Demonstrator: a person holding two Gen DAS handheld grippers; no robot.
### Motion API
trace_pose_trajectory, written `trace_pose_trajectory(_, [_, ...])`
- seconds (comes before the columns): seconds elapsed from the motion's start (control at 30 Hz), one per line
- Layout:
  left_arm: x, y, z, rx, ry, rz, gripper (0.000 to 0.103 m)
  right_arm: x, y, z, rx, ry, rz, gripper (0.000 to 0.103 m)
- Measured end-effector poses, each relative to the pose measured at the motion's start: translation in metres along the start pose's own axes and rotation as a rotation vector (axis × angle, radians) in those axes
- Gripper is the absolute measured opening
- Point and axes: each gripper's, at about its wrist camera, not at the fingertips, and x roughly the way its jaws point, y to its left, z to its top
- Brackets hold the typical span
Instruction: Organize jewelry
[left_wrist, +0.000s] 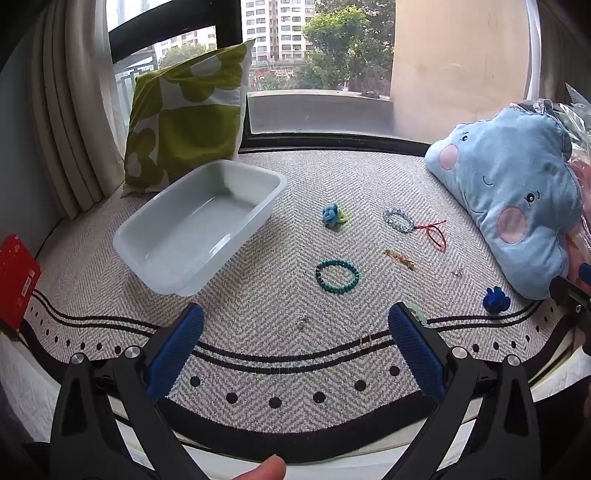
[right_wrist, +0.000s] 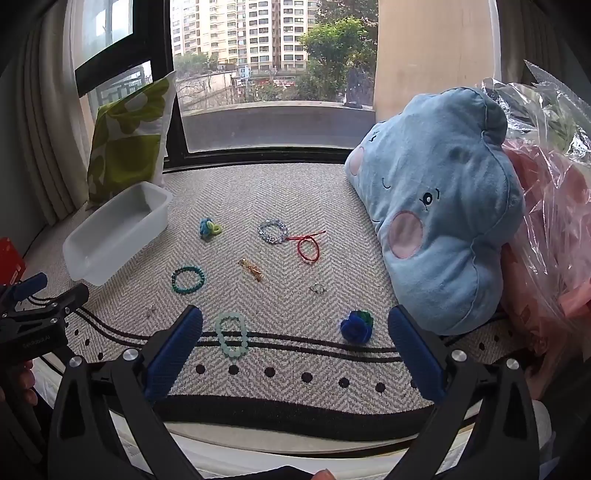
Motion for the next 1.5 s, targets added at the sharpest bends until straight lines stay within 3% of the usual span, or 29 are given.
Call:
trace_pose_trajectory(1.27, [0.005,0.004,-0.006,-0.004,0.015,-0.004,0.098,0.001,0.0,-0.001,0.001,0.005,0.003,0.099])
trace_pose_trajectory(1.5, [0.02,0.0,-0.004,0.034,0.049,0.025,0.098,0.009,-0.002,-0.002,0.029,0.048,0.017,0.099])
